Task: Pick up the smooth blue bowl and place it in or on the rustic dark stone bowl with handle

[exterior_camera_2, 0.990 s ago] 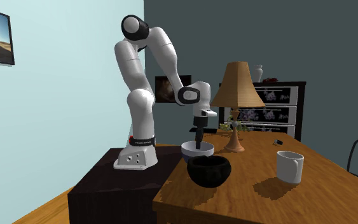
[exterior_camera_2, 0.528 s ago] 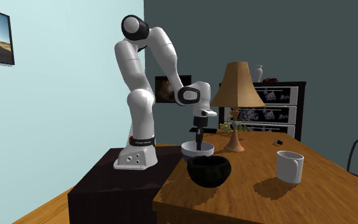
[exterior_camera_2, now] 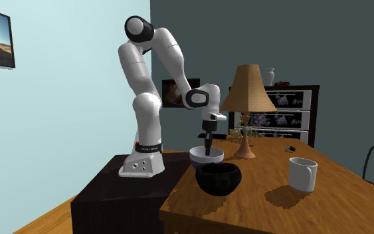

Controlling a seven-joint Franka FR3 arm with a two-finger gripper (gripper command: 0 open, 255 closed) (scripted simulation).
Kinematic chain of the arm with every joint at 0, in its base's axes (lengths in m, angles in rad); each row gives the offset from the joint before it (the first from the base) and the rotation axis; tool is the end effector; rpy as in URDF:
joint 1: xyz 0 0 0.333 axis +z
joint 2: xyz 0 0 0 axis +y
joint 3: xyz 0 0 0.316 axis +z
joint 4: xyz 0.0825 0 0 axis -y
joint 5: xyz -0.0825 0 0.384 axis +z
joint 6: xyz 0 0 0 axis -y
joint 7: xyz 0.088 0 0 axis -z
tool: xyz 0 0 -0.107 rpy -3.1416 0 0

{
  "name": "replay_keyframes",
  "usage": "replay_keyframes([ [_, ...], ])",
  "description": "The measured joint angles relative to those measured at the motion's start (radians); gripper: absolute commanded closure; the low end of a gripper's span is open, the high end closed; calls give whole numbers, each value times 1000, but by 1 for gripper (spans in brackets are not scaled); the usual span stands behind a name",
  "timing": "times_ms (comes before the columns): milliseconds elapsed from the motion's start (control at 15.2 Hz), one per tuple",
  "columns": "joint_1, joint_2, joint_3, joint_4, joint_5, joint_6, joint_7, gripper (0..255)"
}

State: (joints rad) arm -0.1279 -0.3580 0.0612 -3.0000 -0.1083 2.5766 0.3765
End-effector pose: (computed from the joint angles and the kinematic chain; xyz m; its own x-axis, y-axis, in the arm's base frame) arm 0.3028 -0.0214 0.2476 0.9365 -0.3484 -0.0385 -0.3437 -0.9344 0.0937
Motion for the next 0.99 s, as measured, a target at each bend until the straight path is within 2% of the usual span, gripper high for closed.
replay_keyframes([
  [990, 28, -250, -18, 67, 38, -316, -41, 255],
])
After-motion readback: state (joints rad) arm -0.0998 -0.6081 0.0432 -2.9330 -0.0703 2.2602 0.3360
